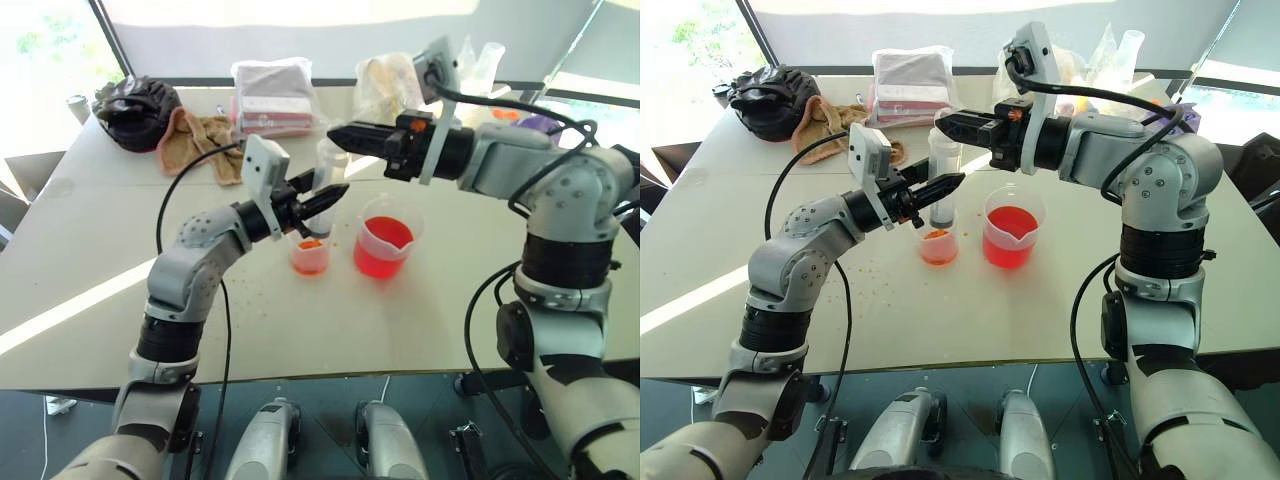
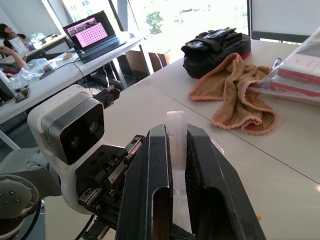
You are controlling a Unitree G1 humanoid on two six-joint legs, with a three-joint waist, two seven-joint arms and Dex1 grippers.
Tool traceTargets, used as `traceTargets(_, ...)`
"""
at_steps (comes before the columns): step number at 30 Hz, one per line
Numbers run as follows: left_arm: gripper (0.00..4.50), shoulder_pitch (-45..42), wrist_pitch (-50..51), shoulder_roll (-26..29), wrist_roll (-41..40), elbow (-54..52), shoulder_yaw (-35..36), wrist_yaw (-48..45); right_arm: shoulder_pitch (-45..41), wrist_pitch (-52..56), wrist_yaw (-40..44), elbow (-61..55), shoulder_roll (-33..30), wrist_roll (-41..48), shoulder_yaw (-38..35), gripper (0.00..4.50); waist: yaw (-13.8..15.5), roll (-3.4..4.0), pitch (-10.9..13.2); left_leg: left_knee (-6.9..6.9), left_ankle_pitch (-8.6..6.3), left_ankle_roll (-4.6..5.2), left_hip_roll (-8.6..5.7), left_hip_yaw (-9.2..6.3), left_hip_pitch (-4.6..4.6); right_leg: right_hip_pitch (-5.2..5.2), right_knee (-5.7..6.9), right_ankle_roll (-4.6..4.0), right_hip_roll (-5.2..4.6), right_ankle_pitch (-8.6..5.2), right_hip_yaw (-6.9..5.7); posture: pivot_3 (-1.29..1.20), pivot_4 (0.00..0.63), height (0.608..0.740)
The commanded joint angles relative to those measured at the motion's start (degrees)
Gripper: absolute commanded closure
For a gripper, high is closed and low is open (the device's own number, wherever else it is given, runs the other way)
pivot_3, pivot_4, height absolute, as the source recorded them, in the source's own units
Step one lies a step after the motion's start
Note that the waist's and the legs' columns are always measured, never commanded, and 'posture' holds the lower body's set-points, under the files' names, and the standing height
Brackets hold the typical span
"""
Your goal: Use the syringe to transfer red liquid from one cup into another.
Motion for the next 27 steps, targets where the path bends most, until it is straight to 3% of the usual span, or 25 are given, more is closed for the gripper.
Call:
traceTargets(1,3.04,-4.42,-3.14,0.48,-0.45,-2.88,5.65,3.76,0.54,2.46,6.04,-2.87,1.27,2.85,5.89,4.45,0.00,0.00,0.00,0.00,0.00,0.00,0.00,0.00,0.00,0.00,0.00,0.00,0.00,0.00,0.00,0.00,0.150,0.740)
traceTargets(2,3.04,-4.13,-3.33,0.66,-0.26,-2.87,5.56,3.77,0.32,2.13,6.50,-2.97,1.00,2.77,5.67,4.45,0.02,0.00,0.00,0.00,0.00,0.00,0.00,0.00,0.00,0.00,0.00,0.00,0.00,0.00,0.00,0.00,0.150,0.740)
traceTargets(5,3.04,-3.30,-4.94,1.22,1.02,-2.59,4.88,3.42,-0.29,1.21,7.60,-2.98,0.00,2.02,5.20,3.33,-0.01,0.00,0.00,0.00,0.00,0.00,0.00,0.00,0.00,0.00,-0.01,-0.01,0.00,0.00,0.00,0.00,0.150,0.740)
traceTargets(9,3.04,-3.55,-5.38,0.95,1.02,-1.63,4.92,3.62,-1.12,0.09,8.39,-2.05,-1.80,0.07,4.65,1.26,0.04,0.00,0.00,-0.01,0.00,0.00,0.00,-0.01,0.00,0.00,-0.01,0.00,-0.01,0.00,0.00,0.00,0.150,0.740)
traceTargets(22,3.04,-3.22,-5.29,0.52,0.09,-1.36,5.91,5.11,-4.75,-1.74,9.56,4.93,-16.44,-1.94,-6.51,1.26,0.20,0.00,0.01,-0.18,-0.02,0.00,-0.03,-0.02,-0.08,0.03,-0.35,-0.02,-0.04,0.01,-0.02,0.00,0.150,0.740)
traceTargets(24,3.04,-4.55,-2.88,0.13,-1.65,-1.35,7.39,7.03,-3.98,-0.76,9.65,4.02,-17.37,-1.12,-7.25,1.26,0.20,0.00,0.01,-0.29,-0.02,0.00,-0.03,-0.02,-0.06,0.02,-0.41,-0.01,-0.05,0.01,-0.02,0.00,0.150,0.740)
traceTargets(27,3.04,-11.61,9.69,-1.19,-11.08,0.53,14.47,16.26,-1.38,0.49,9.17,1.10,-17.24,-0.45,-7.06,1.26,0.16,-0.03,0.02,-0.35,-0.02,0.00,-0.01,-0.03,-0.06,-0.02,-0.40,0.00,-0.08,0.02,-0.01,0.00,0.150,0.740)
